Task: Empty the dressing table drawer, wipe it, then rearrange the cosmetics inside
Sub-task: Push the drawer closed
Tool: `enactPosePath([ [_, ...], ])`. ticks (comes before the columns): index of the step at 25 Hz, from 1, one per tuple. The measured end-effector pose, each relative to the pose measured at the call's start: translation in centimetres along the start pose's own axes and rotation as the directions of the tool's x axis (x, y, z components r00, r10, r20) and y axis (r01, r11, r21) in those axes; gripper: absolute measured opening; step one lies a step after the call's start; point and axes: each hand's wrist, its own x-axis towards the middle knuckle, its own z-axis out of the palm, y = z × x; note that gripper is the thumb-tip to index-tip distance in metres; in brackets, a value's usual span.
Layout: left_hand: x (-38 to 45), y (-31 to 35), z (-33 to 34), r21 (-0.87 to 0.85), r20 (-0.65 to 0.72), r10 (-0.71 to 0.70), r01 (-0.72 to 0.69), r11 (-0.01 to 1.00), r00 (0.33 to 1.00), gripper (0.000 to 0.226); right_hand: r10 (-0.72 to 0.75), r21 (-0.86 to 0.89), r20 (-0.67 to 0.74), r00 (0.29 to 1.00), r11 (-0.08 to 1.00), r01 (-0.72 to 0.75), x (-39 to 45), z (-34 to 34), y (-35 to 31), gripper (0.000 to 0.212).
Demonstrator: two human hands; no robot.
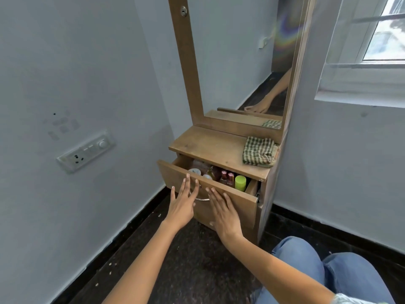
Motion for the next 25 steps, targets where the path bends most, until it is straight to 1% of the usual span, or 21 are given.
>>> enactPosePath([
  [6,3.5,1.8,0.0,0.023,0.078,-0.059,0.057,0.998,0.995,0.076,0.04,-0.017,0.031,0.999,0.999,-0.04,2.2,1.4,2.3,0.092],
  [11,6.3,2.8,-0.3,0.014,0.118,-0.051,0.05,0.999,0.992,0.077,0.062,-0.068,0.068,0.996,0.996,-0.058,4.2,2.3,4.4,0.094],
  [16,8.1,3.9,-0.3,0.068,0.133,-0.078,0.07,0.995,0.988,0.081,0.034,-0.042,0.124,0.992,0.999,-0.029,5.3,3.2,5.7,0.093],
  [18,7.8,3.9,-0.4,0.074,0.106,-0.083,0.075,0.994,0.991,0.083,0.033,-0.006,0.114,0.993,0.999,-0.033,5.3,3.2,5.6,0.095],
  [21,6.9,3.3,-0.7,0.074,0.021,-0.069,0.067,0.995,0.997,0.084,0.024,0.17,0.134,0.991,0.984,-0.047,4.7,1.7,5.3,0.092],
  [22,6.4,3.0,-0.7,0.085,-0.037,-0.078,0.081,0.993,0.996,0.085,0.033,0.256,0.091,0.995,0.965,-0.055,4.3,1.5,5.2,0.091],
  [23,5.5,3.0,-0.9,0.093,-0.086,-0.081,0.089,0.992,0.993,0.086,0.021,0.308,0.043,0.999,0.951,-0.033,3.5,0.9,5.0,0.09],
  [25,4.3,2.7,-1.2,0.08,-0.21,-0.081,0.099,0.992,0.974,0.086,0.023,0.337,-0.082,0.996,0.942,0.007,2.7,0.1,4.7,0.089],
])
